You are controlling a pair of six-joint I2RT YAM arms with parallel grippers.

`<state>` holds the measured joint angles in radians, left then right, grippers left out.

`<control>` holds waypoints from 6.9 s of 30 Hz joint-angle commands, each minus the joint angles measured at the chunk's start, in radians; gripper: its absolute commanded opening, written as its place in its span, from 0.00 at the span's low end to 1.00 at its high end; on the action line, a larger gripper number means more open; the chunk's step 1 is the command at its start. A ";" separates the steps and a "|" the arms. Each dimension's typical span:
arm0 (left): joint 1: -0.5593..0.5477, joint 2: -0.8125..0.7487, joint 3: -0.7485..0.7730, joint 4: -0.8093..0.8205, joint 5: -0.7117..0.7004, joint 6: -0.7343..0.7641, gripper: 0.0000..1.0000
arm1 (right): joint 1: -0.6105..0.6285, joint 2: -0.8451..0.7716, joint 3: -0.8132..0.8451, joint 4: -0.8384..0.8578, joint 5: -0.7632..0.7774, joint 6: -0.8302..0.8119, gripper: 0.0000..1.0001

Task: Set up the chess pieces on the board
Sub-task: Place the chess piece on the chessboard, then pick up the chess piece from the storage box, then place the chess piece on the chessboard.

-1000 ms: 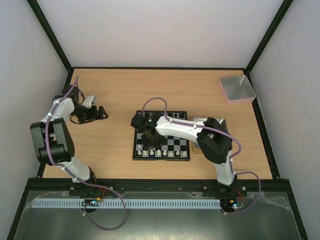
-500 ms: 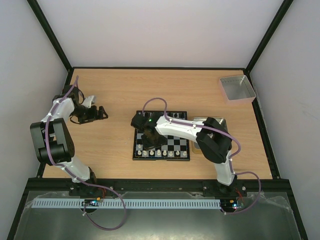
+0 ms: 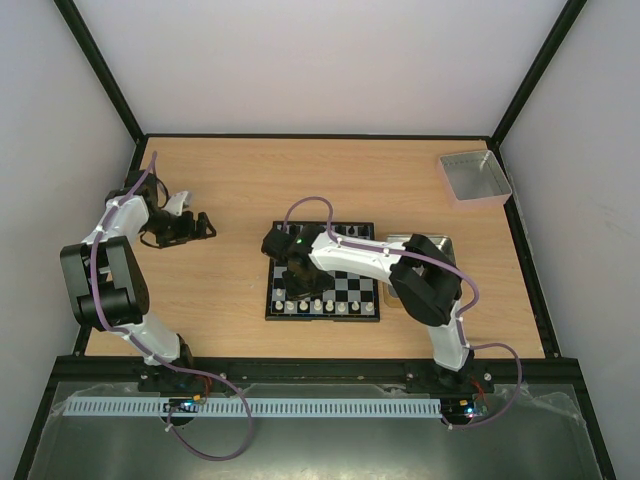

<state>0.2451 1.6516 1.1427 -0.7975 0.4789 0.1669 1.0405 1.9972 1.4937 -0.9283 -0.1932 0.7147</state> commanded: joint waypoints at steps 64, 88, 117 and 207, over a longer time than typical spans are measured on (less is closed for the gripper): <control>-0.037 -0.024 -0.009 -0.012 -0.029 -0.007 0.99 | -0.731 -0.532 -0.618 0.094 -0.003 -0.075 0.24; -0.038 -0.017 -0.009 -0.006 -0.036 -0.009 0.99 | -0.764 -0.454 -0.643 0.141 0.014 -0.113 0.17; -0.037 0.004 0.000 -0.003 -0.025 -0.007 0.99 | -0.764 -0.465 -0.576 0.052 0.067 -0.128 0.03; -0.026 0.028 0.023 -0.005 -0.002 -0.001 0.99 | -0.111 -0.009 -0.029 -0.069 -0.095 -0.067 0.09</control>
<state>0.2142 1.6749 1.1454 -0.7963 0.4641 0.1669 0.9230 1.9717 1.4704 -0.9913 -0.2928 0.6540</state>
